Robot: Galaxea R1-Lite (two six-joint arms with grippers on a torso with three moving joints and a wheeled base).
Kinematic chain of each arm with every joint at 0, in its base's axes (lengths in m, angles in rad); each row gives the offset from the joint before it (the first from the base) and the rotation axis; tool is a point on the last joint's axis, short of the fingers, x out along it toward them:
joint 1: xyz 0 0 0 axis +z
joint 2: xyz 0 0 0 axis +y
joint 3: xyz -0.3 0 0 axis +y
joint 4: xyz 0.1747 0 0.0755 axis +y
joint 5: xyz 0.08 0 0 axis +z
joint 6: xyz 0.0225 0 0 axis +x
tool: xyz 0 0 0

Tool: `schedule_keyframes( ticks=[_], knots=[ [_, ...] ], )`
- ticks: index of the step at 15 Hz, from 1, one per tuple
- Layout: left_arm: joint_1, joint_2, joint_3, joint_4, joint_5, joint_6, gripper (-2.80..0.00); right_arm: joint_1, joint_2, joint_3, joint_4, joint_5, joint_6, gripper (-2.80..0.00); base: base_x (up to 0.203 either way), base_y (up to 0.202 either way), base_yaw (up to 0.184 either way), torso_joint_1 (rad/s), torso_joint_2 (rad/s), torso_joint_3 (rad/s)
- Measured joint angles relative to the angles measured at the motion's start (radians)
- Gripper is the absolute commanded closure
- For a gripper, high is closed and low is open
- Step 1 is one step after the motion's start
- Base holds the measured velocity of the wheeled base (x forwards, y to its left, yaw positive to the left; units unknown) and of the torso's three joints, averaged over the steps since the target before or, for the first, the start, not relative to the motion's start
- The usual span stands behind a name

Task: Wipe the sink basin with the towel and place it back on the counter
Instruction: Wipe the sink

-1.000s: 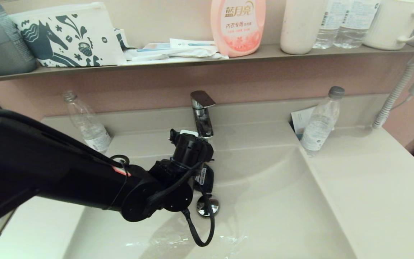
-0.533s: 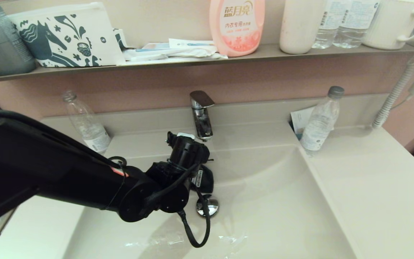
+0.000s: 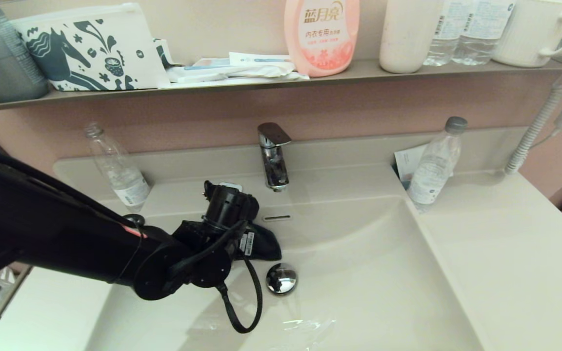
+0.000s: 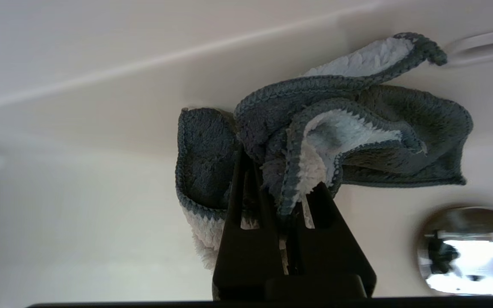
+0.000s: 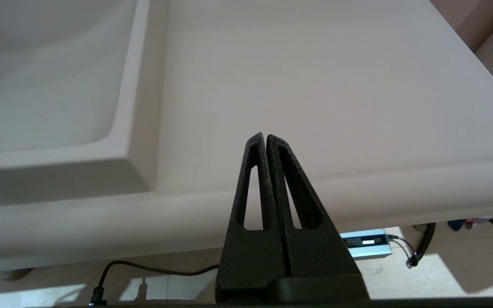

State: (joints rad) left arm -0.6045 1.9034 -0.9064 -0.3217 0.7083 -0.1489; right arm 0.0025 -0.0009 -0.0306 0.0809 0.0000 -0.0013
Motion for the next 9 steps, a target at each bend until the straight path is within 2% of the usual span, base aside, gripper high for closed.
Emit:
schedule_keyframes(
  ticks=[4, 9],
  knots=[
    [0.069, -0.048, 0.065, -0.003, -0.033, 0.027, 0.00, 0.000, 0.000, 0.000, 0.000, 0.000, 0.000, 0.00, 0.000, 0.000, 0.000, 0.000, 0.00, 0.000],
    [0.100, -0.142, 0.134, 0.001, -0.034, 0.069, 0.00, 0.000, 0.000, 0.000, 0.000, 0.000, 0.000, 0.00, 0.000, 0.000, 0.000, 0.000, 0.00, 0.000]
  ],
)
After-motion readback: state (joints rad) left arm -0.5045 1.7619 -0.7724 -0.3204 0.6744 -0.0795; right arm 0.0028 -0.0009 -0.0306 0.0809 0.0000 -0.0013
